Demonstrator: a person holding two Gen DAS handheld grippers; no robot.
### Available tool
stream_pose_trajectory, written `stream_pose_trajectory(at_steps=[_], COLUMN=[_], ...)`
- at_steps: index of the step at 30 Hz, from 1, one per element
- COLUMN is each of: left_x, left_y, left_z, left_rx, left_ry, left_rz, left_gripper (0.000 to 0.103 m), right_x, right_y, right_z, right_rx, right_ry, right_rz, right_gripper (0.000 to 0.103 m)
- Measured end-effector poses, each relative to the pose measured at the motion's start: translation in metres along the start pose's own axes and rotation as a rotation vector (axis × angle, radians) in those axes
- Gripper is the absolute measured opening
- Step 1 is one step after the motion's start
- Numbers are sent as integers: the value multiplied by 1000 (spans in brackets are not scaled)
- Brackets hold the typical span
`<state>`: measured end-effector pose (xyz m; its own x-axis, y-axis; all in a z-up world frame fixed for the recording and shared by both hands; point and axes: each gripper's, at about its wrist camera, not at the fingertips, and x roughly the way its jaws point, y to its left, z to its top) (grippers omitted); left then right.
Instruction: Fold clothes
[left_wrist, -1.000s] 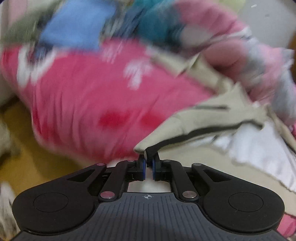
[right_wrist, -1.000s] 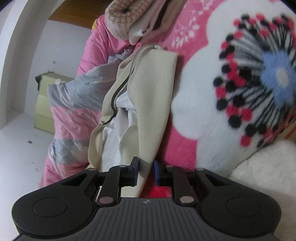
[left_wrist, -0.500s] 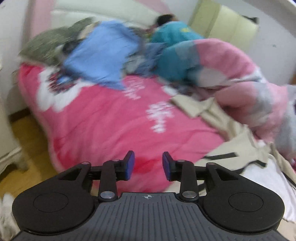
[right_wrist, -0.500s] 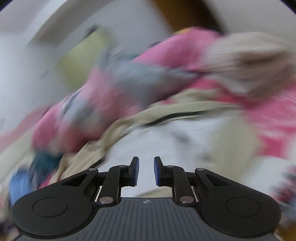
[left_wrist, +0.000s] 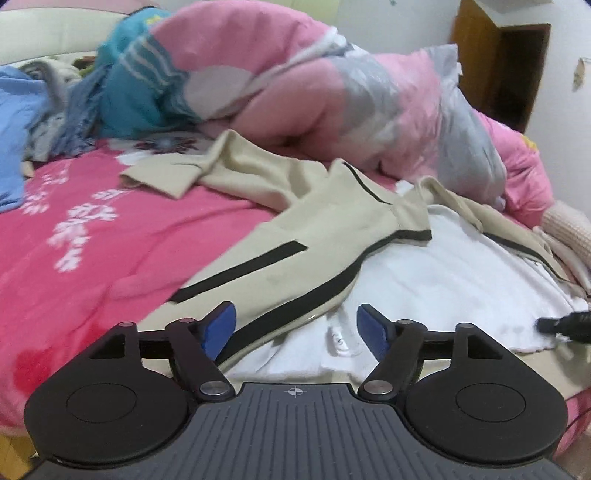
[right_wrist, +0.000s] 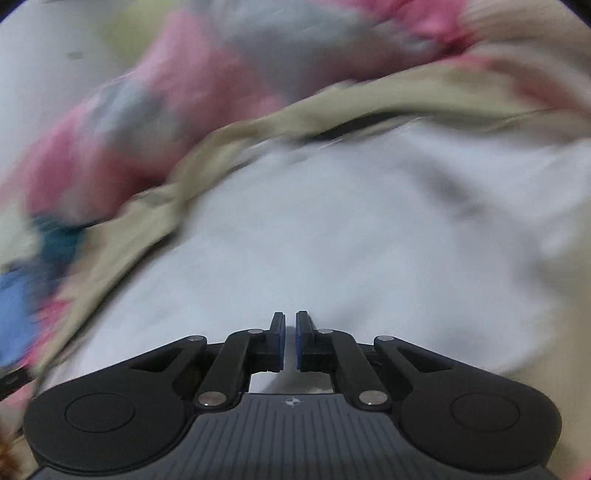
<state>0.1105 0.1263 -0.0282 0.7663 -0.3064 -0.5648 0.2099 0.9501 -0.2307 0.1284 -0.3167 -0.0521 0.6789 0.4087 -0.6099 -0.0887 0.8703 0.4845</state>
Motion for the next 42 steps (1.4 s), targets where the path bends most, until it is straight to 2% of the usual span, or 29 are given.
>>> stream_pose_trajectory(at_steps=[2,4,5,6,8,11,12,14,16,18,19,20,22,23,26,30,34,37,39,42], left_x=[13,25,30,34,40,40,38,33,23,14,9,5,-4,-7,-12,-15,-8,-3,-4,-5], left_y=[-5,-15,-21,-26,-33,-33,-31,-26,-21,-15,-12,-10,-6,-4,-1,0,-3,-7,-10,-12], left_z=[3,6,8,10,11,9,8,4,0,-5,-8,-10,-16,-18,-23,-27,-32,-34,-32,-25], left_rx=[7,36,59,87,120,142,144,147,145,141,143,147,157,164,181,205,283,337,343,333], left_ry=[13,22,22,19,19,22,24,26,29,33,35,38,38,35,18,-7,9,40,57,74], left_rz=[-31,-50,-52,-44,-11,30,39,61,84,107,117,126,147,156,178,208,252,264,257,254], left_gripper=[77,78,78,78,78,78,78,79,80,81,81,81,83,84,85,86,84,75,63,54], right_x=[6,11,14,17,23,34,54,95,136,162,163,165,167,165,158,140,124,123,127,132], right_y=[0,1,1,1,1,2,7,16,25,29,31,34,40,41,43,60,75,84,90,97], right_z=[15,29,37,44,59,81,85,93,100,98,96,94,90,89,95,115,138,153,160,166], right_rx=[23,47,58,70,93,128,139,161,184,216,207,198,182,176,172,125,103,106,105,113], right_ry=[11,22,28,33,45,63,87,133,178,201,184,167,133,120,83,-5,-70,-94,-102,-110], right_rz=[14,28,36,43,57,79,94,125,152,127,116,105,82,68,56,70,96,109,108,118], right_gripper=[11,12,16,30,47,56,62,65,65,64,63,58,39,24,15,13,11,10,10,9])
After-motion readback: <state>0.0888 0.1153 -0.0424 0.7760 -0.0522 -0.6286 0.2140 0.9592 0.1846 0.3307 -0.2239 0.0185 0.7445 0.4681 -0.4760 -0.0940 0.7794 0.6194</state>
